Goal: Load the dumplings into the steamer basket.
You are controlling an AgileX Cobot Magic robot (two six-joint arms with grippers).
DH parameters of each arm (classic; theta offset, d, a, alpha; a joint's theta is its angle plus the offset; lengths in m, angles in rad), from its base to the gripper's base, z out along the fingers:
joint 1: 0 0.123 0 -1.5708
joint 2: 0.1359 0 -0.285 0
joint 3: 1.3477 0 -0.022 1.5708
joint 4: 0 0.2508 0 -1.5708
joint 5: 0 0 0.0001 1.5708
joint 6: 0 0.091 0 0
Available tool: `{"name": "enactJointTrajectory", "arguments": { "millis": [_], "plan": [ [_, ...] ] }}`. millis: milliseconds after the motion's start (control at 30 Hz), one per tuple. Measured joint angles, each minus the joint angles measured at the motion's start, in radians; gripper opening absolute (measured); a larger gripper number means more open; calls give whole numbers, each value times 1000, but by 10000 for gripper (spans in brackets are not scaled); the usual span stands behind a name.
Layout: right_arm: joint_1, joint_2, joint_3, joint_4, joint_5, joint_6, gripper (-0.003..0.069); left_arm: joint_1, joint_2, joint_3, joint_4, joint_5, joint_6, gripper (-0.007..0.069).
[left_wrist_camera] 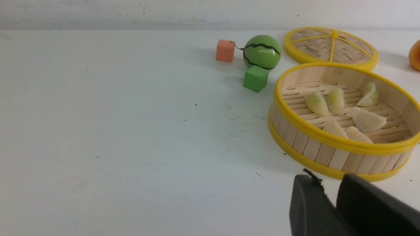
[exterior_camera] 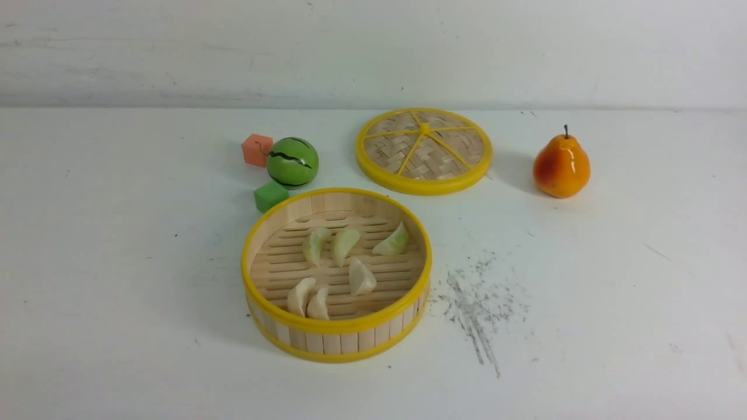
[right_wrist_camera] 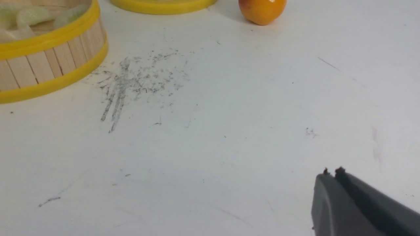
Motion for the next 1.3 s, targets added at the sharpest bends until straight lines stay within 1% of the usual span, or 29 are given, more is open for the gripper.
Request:
{"name": "enactJointTrajectory", "arguments": {
  "millis": [1133,1267,1300],
  "plan": [
    [0,0,0,0,1,0,42,1,-16,20,2,-12,0,160],
    [0,0,0,0,1,0,48,74,-39,89,2,-23,17,161],
    [0,0,0,0,1,0,49,118,-39,104,-11,-40,21,161]
  ]
}}
